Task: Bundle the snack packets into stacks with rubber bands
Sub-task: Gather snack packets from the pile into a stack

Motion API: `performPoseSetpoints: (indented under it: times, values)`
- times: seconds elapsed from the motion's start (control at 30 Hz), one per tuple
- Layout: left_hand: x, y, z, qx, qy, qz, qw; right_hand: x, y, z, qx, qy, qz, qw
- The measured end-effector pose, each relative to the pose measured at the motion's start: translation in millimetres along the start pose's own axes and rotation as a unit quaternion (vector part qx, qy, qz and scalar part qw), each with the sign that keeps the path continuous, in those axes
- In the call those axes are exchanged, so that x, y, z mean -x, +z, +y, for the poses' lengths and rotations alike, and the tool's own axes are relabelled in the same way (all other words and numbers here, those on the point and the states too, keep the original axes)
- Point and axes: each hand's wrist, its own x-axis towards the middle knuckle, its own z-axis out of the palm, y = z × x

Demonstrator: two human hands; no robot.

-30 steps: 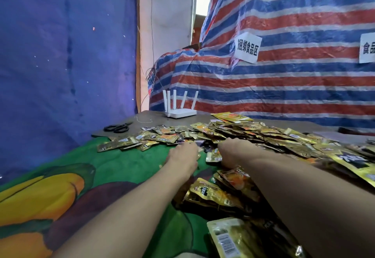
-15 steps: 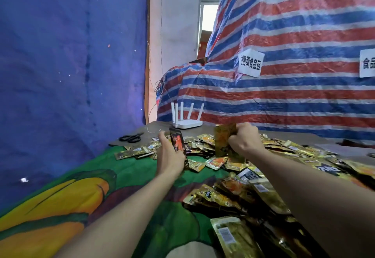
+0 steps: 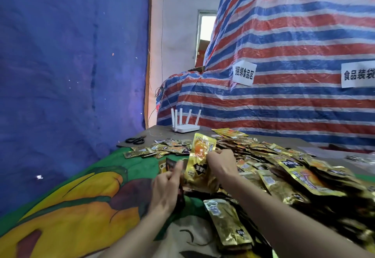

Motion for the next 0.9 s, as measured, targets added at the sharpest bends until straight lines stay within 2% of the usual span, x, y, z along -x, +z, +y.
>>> performPoseSetpoints:
  times: [0.17, 0.23, 0.3, 0.4, 0.5, 0.63, 0.77, 0.83, 0.9]
  values:
    - [32.6, -7.2, 12.6, 0.006, -0.111, 0.077, 0.991, 50.3, 12.1, 16.0, -0.126, 0.005, 0.069, 0.99]
    - [39.4, -7.8, 9.3, 0.011, -0.135, 0.068, 0.988, 66.0, 15.8, 20.0, -0.168, 0.014, 0.088, 0.982]
    - [45.8, -10.5, 4.2, 0.044, -0.132, 0.044, 0.989, 79.9, 18.3, 29.2, -0.124, -0.007, 0.106, 0.987]
    - [47.8, -15.5, 0.0, 0.085, -0.066, 0.017, 0.994, 91.1, 21.8, 46.2, 0.016, -0.052, 0.108, 0.993]
    - [48.6, -14.1, 3.3, 0.074, -0.006, -0.001, 0.997, 89.5, 22.5, 47.6, 0.114, -0.029, 0.088, 0.989]
    - [51.2, -7.8, 2.2, 0.018, 0.064, 0.034, 0.997, 96.4, 31.5, 49.7, 0.14, -0.069, 0.058, 0.986]
    - [44.2, -11.5, -2.7, -0.009, 0.098, 0.082, 0.992, 97.6, 34.3, 51.3, 0.029, -0.1, -0.06, 0.993]
    - [40.9, -15.1, -6.3, -0.007, 0.086, 0.089, 0.992, 95.2, 31.4, 54.0, -0.015, -0.114, -0.108, 0.987]
    - [39.1, -16.7, -8.2, 0.04, 0.057, 0.081, 0.994, 91.5, 28.9, 59.9, -0.033, -0.122, -0.129, 0.984]
